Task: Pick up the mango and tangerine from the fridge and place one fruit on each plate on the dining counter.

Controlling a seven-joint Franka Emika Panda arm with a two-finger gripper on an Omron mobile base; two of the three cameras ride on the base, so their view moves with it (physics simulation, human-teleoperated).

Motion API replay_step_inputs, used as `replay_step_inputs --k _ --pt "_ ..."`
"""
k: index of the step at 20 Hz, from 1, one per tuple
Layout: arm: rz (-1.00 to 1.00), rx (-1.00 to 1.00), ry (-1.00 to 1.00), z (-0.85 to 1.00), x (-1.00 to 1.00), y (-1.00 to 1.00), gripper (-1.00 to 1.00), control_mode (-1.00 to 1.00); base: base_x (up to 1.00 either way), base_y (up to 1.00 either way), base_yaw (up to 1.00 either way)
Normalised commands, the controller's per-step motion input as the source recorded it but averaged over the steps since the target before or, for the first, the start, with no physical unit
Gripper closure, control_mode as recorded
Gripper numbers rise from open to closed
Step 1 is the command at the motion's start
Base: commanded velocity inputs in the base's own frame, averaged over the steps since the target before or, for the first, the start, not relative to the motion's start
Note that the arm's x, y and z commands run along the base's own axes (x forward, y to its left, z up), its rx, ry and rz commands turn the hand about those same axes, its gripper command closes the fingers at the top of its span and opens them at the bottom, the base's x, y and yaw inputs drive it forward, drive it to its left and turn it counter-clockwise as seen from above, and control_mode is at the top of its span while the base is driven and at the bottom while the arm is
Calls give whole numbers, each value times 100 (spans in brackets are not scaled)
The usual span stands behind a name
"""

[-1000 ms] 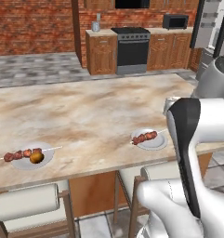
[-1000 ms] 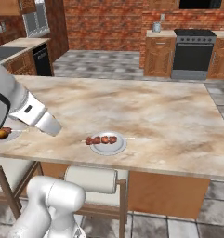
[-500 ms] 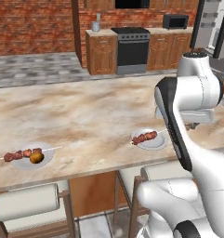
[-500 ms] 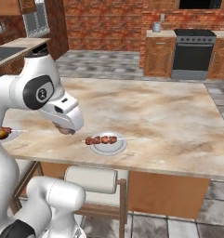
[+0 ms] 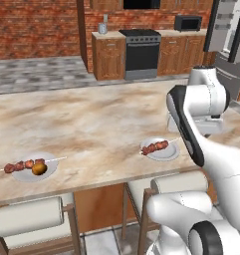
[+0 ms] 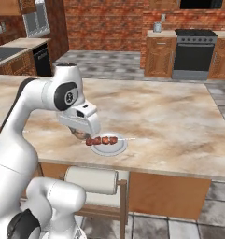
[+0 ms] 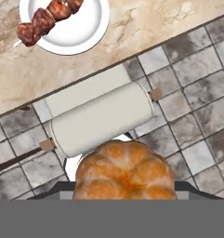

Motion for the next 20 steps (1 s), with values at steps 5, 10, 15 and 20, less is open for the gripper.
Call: replay_step_inputs --k 5,10,15,20 --pt "0 0 -4 -44 46 0 100 -100 0 0 0" --pt "0 0 0 -30 58 -6 100 -100 0 0 0" --pt "0 0 2 -35 43 -11 100 -100 0 0 0" --pt "0 0 2 -46 26 -13 100 -100 0 0 0"
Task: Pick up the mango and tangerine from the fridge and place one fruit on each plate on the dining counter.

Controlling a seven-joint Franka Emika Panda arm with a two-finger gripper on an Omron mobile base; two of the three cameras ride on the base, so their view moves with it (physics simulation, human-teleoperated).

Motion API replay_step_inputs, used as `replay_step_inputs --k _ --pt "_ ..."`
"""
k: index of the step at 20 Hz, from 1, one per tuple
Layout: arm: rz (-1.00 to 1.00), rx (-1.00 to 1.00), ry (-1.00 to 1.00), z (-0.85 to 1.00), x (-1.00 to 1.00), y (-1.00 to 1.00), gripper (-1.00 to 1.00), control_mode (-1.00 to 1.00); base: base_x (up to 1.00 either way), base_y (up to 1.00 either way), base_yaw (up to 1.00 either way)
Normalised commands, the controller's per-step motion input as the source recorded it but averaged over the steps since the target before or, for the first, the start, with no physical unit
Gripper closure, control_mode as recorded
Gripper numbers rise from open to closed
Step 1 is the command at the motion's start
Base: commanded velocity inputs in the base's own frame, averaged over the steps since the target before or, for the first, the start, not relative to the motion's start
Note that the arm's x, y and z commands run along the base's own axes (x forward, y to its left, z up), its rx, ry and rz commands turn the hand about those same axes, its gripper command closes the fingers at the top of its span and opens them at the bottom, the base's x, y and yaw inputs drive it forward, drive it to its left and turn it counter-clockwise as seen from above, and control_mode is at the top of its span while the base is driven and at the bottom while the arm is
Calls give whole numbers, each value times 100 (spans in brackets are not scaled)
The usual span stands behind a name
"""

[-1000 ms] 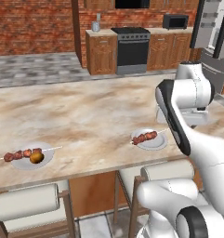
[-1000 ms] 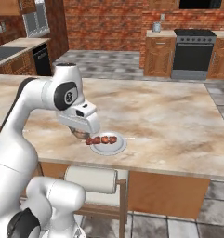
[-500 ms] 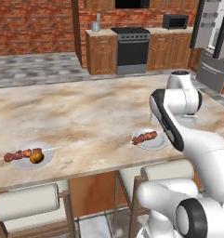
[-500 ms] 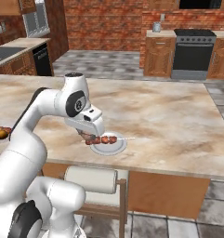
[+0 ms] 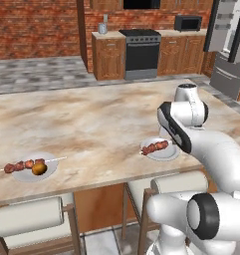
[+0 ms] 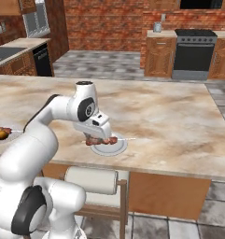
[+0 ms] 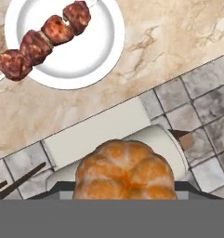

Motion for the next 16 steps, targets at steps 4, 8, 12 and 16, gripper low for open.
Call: replay_step_inputs --k 4,8,12,16 --pt "0 0 2 -40 26 -9 100 -100 0 0 0" --pt "0 0 2 -40 32 -8 100 -100 0 0 0" --pt "0 0 1 -42 33 -6 100 -100 0 0 0" --pt "0 0 0 -38 36 -8 100 -100 0 0 0"
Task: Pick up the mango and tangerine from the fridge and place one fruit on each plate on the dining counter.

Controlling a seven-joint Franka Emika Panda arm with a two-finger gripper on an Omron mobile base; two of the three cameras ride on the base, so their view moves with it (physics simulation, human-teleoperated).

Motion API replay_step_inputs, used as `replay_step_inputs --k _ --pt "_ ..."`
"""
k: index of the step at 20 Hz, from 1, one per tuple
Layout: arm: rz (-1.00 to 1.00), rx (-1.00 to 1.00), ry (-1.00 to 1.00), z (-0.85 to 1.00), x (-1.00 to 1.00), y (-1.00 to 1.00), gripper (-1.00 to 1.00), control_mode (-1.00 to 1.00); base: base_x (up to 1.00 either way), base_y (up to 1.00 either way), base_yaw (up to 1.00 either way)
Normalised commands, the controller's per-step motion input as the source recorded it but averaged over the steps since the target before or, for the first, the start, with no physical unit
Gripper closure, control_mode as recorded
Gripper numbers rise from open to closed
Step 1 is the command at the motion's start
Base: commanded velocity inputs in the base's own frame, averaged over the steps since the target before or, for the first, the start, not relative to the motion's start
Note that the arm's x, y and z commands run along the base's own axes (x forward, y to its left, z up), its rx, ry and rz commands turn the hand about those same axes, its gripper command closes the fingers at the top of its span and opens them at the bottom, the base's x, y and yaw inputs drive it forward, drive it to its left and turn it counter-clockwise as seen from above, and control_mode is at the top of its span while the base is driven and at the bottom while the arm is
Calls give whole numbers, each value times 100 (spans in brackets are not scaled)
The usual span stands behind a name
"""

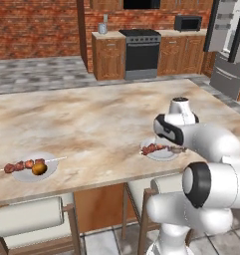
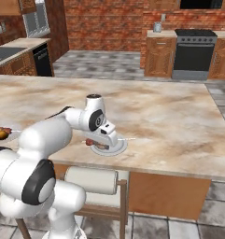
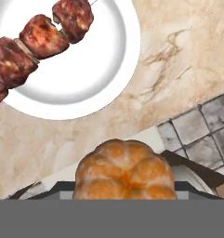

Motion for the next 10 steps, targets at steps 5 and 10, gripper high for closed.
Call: replay_step_inputs --k 5,10 --pt "0 1 0 -31 38 -7 100 -100 0 0 0" --pt "0 1 0 -26 40 -5 100 -100 0 0 0"
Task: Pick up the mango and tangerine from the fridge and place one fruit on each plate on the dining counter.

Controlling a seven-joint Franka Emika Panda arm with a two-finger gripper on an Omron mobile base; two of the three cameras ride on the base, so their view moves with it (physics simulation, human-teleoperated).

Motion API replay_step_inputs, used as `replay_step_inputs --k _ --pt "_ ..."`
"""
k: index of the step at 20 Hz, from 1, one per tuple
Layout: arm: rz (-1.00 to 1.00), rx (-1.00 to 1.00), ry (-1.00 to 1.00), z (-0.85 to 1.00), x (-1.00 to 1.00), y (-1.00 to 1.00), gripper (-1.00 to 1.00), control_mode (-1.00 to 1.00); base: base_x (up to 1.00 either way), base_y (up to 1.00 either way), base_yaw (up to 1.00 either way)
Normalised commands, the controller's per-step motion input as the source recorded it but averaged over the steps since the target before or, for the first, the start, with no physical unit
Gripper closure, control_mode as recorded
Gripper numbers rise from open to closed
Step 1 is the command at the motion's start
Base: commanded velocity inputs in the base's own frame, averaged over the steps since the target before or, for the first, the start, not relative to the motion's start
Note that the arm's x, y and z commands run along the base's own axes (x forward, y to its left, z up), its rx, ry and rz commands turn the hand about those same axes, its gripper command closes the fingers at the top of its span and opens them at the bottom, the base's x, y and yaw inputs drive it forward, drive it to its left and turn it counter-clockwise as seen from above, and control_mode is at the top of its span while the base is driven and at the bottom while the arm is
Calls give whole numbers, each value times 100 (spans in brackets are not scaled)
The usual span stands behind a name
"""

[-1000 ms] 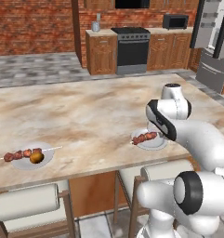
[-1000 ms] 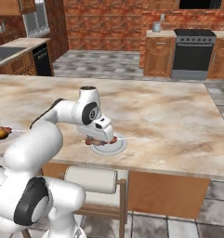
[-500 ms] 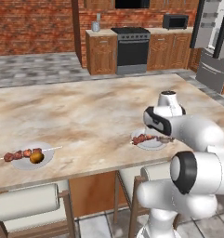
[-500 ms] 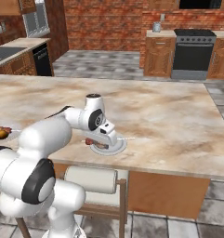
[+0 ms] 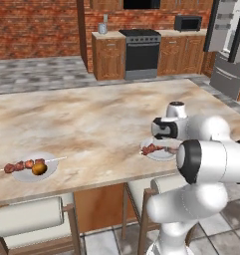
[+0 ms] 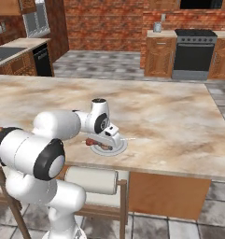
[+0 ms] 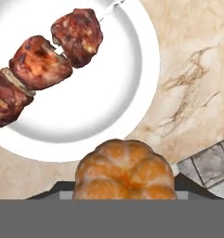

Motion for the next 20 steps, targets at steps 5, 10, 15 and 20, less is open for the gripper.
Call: replay_step_inputs --k 5,10,15,20 --pt "0 1 0 -21 38 -2 100 -100 0 0 0" --pt "0 0 0 -21 35 -2 100 -100 0 0 0" --pt "0 0 0 -23 28 -1 100 -100 0 0 0" --pt "0 0 0 -31 22 0 100 -100 0 0 0"
